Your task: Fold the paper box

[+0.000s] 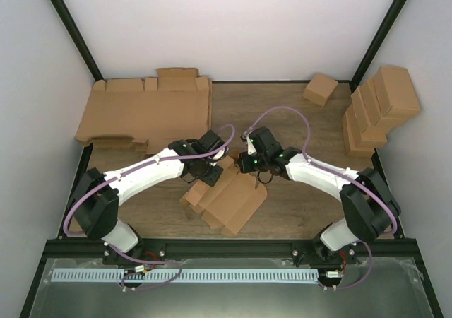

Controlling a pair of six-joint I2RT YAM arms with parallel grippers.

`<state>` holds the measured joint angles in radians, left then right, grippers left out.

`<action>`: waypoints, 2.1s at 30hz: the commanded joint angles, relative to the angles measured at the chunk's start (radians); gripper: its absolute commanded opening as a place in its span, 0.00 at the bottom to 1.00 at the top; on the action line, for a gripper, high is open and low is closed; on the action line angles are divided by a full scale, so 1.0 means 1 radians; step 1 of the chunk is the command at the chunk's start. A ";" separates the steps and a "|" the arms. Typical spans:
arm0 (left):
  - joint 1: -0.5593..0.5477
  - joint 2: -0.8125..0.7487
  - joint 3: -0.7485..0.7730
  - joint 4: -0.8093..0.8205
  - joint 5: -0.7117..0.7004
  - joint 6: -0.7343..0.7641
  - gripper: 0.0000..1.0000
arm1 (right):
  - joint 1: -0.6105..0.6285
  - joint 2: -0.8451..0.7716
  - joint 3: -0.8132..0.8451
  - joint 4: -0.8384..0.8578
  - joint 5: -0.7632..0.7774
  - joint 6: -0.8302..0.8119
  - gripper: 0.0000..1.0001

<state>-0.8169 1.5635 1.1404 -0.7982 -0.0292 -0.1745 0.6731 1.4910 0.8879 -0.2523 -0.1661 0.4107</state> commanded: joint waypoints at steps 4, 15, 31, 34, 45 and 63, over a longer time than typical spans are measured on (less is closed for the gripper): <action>-0.004 0.001 0.018 0.040 -0.004 -0.029 0.50 | 0.022 -0.042 0.034 -0.019 -0.106 0.081 0.02; -0.003 -0.003 0.014 0.063 0.007 -0.041 0.50 | 0.042 -0.049 0.022 0.023 -0.146 0.161 0.03; -0.012 0.026 0.019 -0.011 0.019 0.066 0.50 | 0.072 -0.154 -0.144 0.130 -0.068 0.151 0.24; -0.012 0.025 0.015 -0.019 0.001 0.072 0.50 | 0.068 -0.222 -0.155 0.117 -0.043 0.117 0.32; -0.013 0.018 0.016 -0.007 0.011 0.079 0.50 | -0.055 -0.333 -0.314 0.301 -0.032 -0.028 0.53; -0.014 0.000 -0.001 0.005 0.021 0.069 0.50 | -0.291 0.061 -0.170 0.579 -0.542 0.025 0.57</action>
<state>-0.8249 1.5799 1.1404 -0.7910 -0.0135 -0.1074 0.3878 1.5139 0.6846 0.1883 -0.5056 0.4267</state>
